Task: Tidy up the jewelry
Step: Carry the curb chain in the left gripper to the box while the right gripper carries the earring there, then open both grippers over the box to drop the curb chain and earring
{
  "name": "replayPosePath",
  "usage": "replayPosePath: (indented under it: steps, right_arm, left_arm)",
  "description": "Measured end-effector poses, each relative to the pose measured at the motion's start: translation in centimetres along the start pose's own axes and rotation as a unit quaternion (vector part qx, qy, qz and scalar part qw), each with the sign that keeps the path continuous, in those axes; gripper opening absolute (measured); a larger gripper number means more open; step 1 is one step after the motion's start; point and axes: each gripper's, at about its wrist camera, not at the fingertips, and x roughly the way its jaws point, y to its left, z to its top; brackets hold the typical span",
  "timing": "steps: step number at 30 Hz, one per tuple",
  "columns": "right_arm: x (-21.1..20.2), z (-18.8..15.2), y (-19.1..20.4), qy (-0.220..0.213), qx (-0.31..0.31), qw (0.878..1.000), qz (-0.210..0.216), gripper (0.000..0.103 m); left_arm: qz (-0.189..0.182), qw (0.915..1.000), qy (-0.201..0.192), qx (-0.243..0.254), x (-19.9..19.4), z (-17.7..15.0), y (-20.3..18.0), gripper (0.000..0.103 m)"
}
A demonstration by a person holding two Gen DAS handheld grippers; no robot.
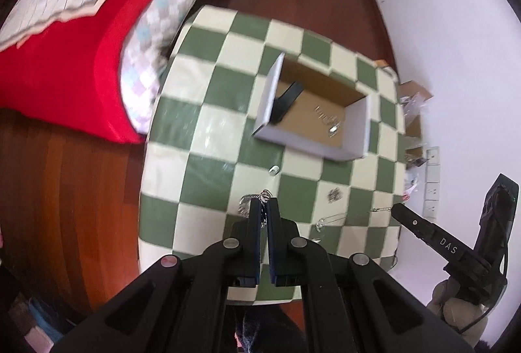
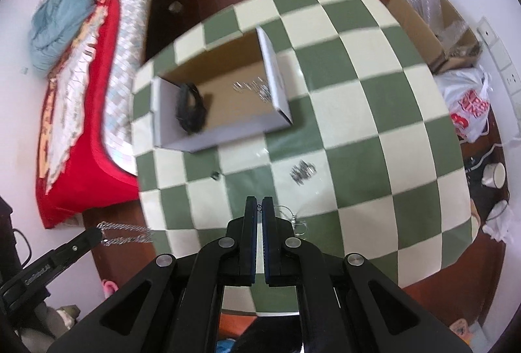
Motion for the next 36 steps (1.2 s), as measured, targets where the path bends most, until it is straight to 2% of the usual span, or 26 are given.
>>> replayPosePath:
  steps: [15,19,24,29,36]
  right_arm:
    - [-11.2,6.7,6.7,-0.091,-0.058,0.991,0.077,0.003]
    - [-13.1,8.9,8.3,-0.109,-0.077,0.987,0.086,0.003]
    - [-12.3,10.5,8.8,-0.103,-0.086,0.987,0.087,0.003]
    - [-9.4,11.1,8.1,-0.083,-0.081,0.990,0.076,0.003]
    - [-5.1,11.3,6.3,-0.046,-0.063,0.995,0.069,0.003]
  left_arm:
    - [-0.055,0.9939,-0.078,0.056,-4.0,6.8,-6.1,0.001]
    - [-0.070,0.9930,-0.077,0.056,-3.4,8.6,-7.0,0.001]
    - [-0.080,0.9943,-0.049,0.051,-0.4,9.8,-7.2,0.001]
    - [-0.071,0.9961,-0.013,0.050,4.2,9.8,-7.0,0.001]
    - [-0.069,0.9966,0.022,0.039,8.5,10.4,-6.8,0.001]
